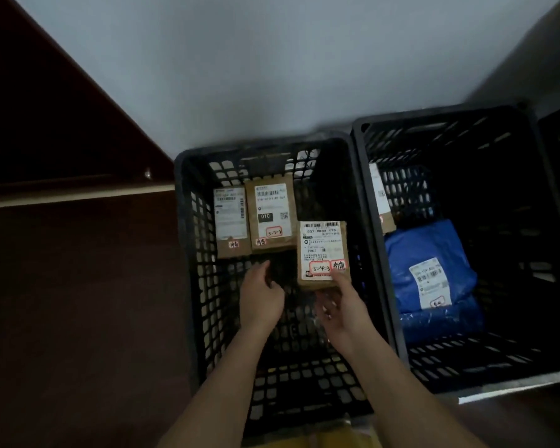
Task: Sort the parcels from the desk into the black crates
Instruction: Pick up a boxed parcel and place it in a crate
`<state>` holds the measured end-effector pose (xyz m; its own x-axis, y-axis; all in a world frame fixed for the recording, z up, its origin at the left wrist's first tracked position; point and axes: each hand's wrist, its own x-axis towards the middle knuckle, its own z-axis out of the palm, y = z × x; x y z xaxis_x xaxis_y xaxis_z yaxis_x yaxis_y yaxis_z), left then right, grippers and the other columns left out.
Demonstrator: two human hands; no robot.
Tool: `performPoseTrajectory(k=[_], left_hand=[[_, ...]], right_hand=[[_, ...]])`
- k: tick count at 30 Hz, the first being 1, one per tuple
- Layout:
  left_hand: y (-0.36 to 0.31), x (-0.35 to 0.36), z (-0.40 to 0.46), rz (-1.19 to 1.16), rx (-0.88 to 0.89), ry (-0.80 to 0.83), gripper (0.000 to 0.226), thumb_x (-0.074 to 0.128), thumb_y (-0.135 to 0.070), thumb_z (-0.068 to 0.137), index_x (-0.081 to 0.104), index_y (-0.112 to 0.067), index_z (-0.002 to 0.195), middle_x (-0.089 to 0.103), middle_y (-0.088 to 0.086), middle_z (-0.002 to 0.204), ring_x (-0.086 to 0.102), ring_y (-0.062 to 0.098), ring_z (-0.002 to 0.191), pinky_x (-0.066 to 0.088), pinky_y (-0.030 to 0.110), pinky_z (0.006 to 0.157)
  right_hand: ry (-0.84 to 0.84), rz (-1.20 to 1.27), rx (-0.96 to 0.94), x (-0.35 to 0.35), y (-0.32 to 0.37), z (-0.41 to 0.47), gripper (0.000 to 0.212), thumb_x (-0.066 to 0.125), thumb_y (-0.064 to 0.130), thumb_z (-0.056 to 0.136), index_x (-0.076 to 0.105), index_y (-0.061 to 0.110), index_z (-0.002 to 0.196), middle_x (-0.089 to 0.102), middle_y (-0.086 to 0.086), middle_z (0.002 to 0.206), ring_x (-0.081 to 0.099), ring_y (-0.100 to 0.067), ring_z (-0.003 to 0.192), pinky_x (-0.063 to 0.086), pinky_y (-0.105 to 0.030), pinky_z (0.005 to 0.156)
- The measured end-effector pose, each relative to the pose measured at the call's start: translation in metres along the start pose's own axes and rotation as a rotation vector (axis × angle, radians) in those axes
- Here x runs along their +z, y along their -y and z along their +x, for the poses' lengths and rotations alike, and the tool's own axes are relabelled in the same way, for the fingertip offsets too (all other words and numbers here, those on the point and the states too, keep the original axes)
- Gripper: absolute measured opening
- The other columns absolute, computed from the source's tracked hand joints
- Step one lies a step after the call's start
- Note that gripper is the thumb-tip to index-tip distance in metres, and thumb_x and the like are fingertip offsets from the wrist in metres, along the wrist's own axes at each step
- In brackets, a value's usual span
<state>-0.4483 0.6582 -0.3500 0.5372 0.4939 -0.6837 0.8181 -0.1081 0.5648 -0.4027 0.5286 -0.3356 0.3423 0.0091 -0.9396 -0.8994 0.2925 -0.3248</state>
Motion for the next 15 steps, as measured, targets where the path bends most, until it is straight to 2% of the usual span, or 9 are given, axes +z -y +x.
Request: performPoseTrajectory(k=[3, 7, 10, 13, 15], left_hand=[[0.010, 0.014, 0.043, 0.320, 0.187, 0.000, 0.072, 0.052, -0.003, 0.089, 0.029, -0.023, 0.154, 0.014, 0.001, 0.163, 0.016, 0.024, 0.147, 0.018, 0.043, 0.122], [0.012, 0.022, 0.093, 0.623, 0.239, 0.091, 0.088, 0.058, -0.008, 0.089, 0.008, -0.036, 0.156, -0.012, -0.004, 0.164, -0.009, 0.030, 0.150, 0.001, 0.054, 0.122], [0.023, 0.026, 0.110, 0.701, 0.254, 0.104, 0.096, 0.059, -0.007, 0.089, -0.001, -0.045, 0.154, -0.022, -0.009, 0.162, -0.009, 0.034, 0.150, 0.004, 0.061, 0.119], [0.033, 0.027, 0.116, 0.684, 0.278, 0.081, 0.096, 0.061, -0.005, 0.088, 0.004, -0.047, 0.153, -0.017, -0.012, 0.162, -0.006, 0.031, 0.150, 0.014, 0.071, 0.112], [0.034, 0.027, 0.119, 0.620, 0.291, 0.075, 0.095, 0.059, 0.000, 0.087, 0.010, -0.047, 0.153, -0.012, -0.012, 0.163, -0.005, 0.031, 0.150, 0.020, 0.069, 0.112]], right_hand=[[-0.043, 0.021, -0.010, 0.001, -0.001, 0.028, 0.038, 0.069, 0.034, 0.088, 0.064, 0.020, 0.124, 0.069, -0.005, 0.118, 0.063, -0.017, 0.102, 0.048, -0.029, 0.083], [-0.035, 0.077, -0.021, 0.004, -0.001, 0.061, 0.035, 0.067, 0.034, 0.090, 0.062, 0.023, 0.123, 0.067, -0.004, 0.116, 0.061, -0.017, 0.108, 0.049, -0.032, 0.094], [-0.022, 0.136, -0.031, 0.007, 0.000, 0.080, 0.032, 0.066, 0.033, 0.091, 0.063, 0.023, 0.122, 0.068, -0.003, 0.116, 0.061, -0.017, 0.112, 0.048, -0.035, 0.100], [-0.012, 0.199, -0.067, 0.009, -0.002, 0.095, 0.040, 0.066, 0.031, 0.091, 0.060, 0.022, 0.130, 0.069, -0.002, 0.121, 0.060, -0.017, 0.118, 0.050, -0.032, 0.092], [-0.004, 0.228, -0.082, 0.012, -0.002, 0.102, 0.043, 0.066, 0.031, 0.091, 0.058, 0.021, 0.132, 0.069, -0.001, 0.123, 0.060, -0.016, 0.119, 0.051, -0.030, 0.087]])
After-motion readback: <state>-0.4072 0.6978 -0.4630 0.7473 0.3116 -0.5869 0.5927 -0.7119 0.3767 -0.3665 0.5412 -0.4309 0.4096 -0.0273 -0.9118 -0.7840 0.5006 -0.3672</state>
